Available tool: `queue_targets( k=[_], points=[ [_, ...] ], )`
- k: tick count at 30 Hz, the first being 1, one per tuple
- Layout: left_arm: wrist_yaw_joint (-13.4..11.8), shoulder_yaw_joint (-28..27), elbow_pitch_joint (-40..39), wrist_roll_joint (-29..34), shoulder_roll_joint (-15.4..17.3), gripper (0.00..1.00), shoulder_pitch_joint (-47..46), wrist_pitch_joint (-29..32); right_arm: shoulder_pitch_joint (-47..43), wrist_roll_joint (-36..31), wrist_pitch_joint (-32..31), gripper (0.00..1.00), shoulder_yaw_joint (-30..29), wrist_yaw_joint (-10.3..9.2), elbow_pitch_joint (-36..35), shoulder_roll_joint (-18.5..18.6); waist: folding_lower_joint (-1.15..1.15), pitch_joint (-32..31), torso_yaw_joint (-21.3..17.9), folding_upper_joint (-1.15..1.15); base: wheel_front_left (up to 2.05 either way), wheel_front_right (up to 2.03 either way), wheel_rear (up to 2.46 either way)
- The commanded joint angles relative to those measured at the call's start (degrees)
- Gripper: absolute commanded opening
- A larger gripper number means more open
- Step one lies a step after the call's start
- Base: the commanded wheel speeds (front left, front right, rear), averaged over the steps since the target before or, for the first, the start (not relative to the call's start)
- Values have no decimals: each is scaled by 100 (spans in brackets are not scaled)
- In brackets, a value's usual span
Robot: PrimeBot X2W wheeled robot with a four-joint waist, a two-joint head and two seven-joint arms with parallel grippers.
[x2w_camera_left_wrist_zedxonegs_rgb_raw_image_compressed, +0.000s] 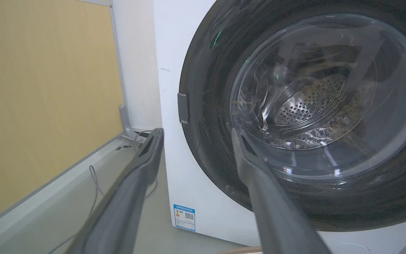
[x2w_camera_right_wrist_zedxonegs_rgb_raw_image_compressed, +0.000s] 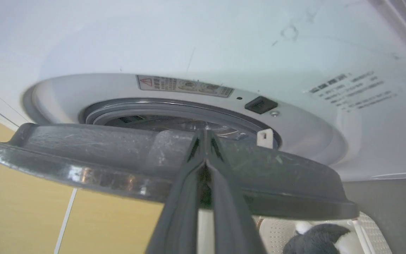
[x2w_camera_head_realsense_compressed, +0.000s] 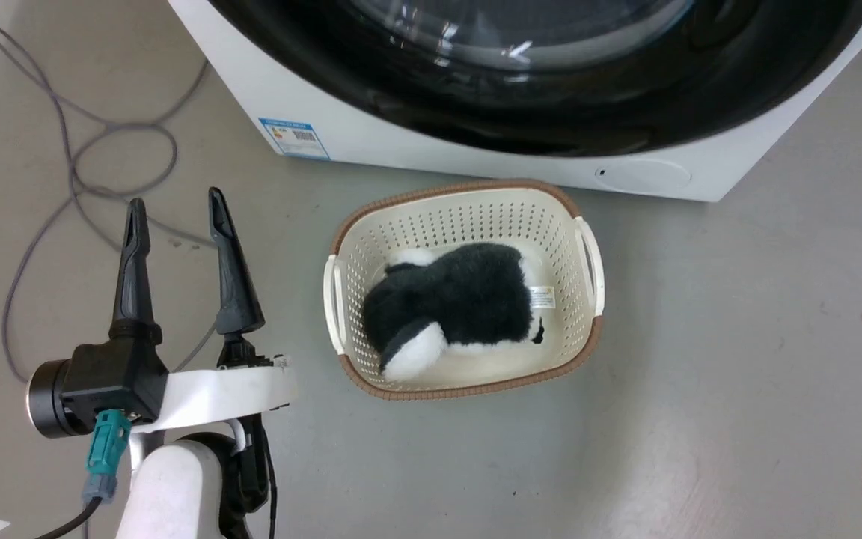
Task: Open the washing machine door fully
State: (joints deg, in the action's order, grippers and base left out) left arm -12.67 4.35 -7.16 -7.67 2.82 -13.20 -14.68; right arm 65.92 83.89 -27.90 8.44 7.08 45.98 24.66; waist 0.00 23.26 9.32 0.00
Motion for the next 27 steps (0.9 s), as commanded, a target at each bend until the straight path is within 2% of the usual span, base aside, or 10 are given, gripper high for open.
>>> queue_targets(
  k=[1, 7, 14, 27],
  points=[
    [7, -29, 9, -8, 6, 100, -1, -32, -154, 69, -22, 0, 78, 41, -135, -240, 0, -69, -27, 0, 0, 0, 0],
    [24, -34, 44, 16, 6, 100, 93, -32, -583, 135, 160, 0, 57, 41, -281, -296, 0, -319, -57, 0, 0, 0, 0],
    [51, -95, 106, 40, 6, 100, 256, -32, -1118, 165, 75, 0, 196, 41, -539, -330, 0, -598, -111, 0, 0, 0, 0],
    [173, -198, 241, 110, 6, 100, 672, -32, -2593, 419, -308, 0, 488, 41, -1857, -423, 0, -1113, -295, 0, 0, 0, 0]
  ],
)
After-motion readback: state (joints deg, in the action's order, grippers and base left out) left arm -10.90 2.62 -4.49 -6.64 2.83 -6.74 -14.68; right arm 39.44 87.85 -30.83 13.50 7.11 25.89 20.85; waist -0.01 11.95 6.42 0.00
